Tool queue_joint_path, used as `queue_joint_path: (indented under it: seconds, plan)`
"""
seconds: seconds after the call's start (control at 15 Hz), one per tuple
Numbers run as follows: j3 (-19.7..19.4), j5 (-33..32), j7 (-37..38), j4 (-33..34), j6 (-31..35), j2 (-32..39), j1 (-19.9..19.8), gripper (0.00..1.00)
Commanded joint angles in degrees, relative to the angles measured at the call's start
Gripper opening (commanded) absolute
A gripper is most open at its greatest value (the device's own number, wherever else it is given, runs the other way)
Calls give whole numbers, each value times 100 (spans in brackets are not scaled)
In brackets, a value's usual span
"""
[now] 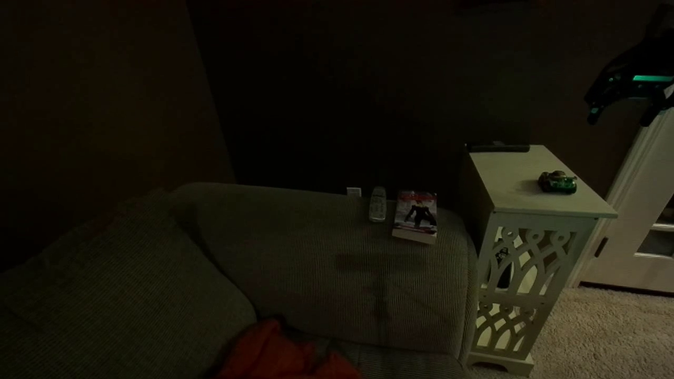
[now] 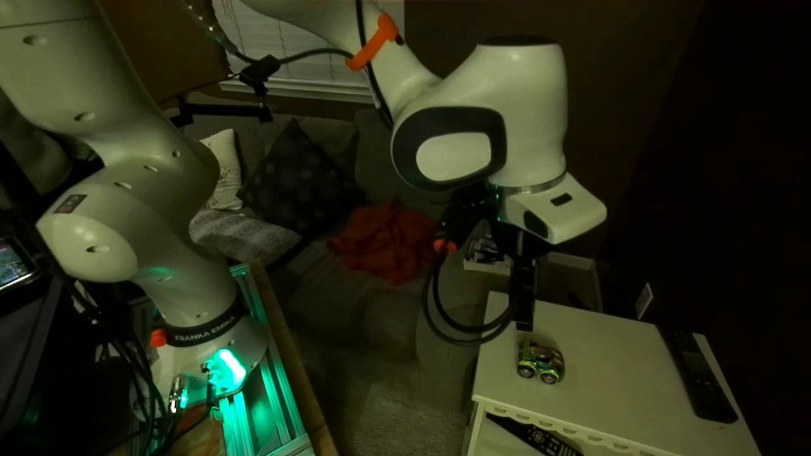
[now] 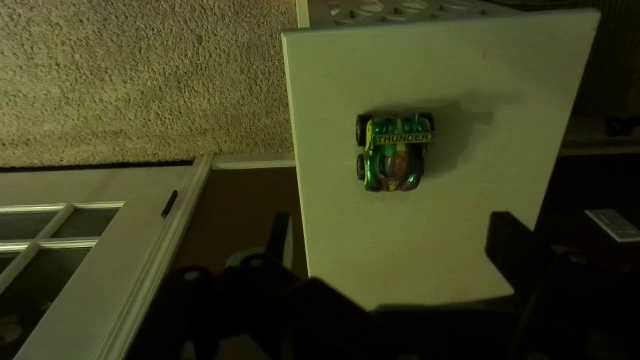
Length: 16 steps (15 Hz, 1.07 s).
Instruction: Put the toy car on top of the book on the armrest.
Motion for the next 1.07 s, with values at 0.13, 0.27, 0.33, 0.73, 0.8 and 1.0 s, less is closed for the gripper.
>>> queue_joint_path:
  seconds: [0.13, 0.27, 0.33, 0.73, 0.8, 1.0]
  plan:
    - [-507, -215, 176, 438, 59, 568, 437, 100]
    - [-669, 95, -342, 830, -42, 1109, 629, 100]
    - [-723, 194, -482, 1016, -95, 1362, 712, 100]
    - [-739, 890, -1208, 1972, -919, 2593, 962, 100]
    - [-720, 993, -1241, 2105, -964, 2769, 937, 100]
    - [-609, 1400, -1512, 2428, -981, 3114, 777, 100]
